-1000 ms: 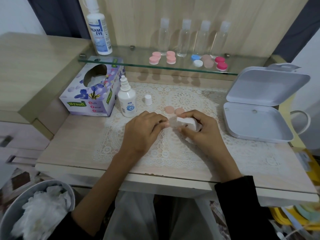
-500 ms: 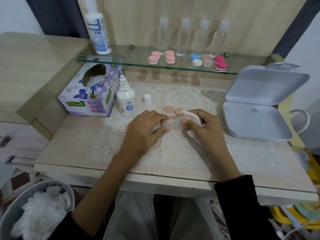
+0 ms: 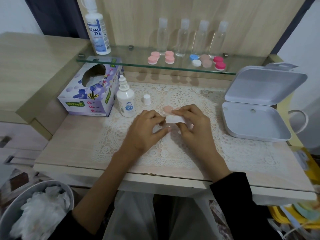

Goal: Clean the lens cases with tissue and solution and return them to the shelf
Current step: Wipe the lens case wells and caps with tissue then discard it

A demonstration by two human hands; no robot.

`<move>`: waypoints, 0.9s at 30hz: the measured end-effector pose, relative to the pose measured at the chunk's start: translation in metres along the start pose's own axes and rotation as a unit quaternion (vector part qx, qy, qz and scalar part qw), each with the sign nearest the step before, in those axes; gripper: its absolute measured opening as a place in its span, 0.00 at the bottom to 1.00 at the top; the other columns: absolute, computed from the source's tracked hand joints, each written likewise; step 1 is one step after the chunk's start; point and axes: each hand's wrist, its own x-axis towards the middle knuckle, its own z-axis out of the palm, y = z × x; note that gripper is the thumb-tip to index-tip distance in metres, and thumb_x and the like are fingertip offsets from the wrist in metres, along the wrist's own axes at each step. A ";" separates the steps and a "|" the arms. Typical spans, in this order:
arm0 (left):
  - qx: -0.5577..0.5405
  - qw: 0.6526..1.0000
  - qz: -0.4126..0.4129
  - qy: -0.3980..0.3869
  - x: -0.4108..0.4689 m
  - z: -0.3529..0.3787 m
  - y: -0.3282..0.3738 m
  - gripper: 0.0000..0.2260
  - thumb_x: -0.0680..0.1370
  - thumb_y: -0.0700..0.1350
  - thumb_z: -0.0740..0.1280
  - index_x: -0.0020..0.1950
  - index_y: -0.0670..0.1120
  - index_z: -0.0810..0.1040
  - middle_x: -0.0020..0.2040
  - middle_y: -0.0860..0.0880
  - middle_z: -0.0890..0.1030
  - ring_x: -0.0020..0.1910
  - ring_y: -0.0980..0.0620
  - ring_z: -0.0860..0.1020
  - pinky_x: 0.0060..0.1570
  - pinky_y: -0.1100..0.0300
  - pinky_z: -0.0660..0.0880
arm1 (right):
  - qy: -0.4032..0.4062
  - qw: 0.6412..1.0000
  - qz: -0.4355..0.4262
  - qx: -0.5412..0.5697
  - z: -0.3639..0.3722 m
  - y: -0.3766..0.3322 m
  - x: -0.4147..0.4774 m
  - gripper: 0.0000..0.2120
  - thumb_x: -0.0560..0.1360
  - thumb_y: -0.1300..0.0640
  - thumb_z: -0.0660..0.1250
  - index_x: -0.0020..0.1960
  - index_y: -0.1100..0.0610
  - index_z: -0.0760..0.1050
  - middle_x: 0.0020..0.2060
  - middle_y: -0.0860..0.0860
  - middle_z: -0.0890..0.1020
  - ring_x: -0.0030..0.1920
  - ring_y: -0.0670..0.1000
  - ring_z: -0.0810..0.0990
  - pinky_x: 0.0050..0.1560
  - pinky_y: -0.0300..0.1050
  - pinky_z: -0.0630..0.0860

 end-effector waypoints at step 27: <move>0.013 1.000 0.012 0.000 -0.003 -0.002 0.001 0.22 0.74 0.60 0.61 0.56 0.46 0.82 0.47 0.52 0.78 0.48 0.55 0.72 0.49 0.59 0.69 | 0.026 0.997 0.074 -0.018 -0.003 0.005 0.000 0.12 0.66 0.73 0.66 0.43 0.59 0.81 0.40 0.51 0.80 0.44 0.52 0.80 0.45 0.44 0.77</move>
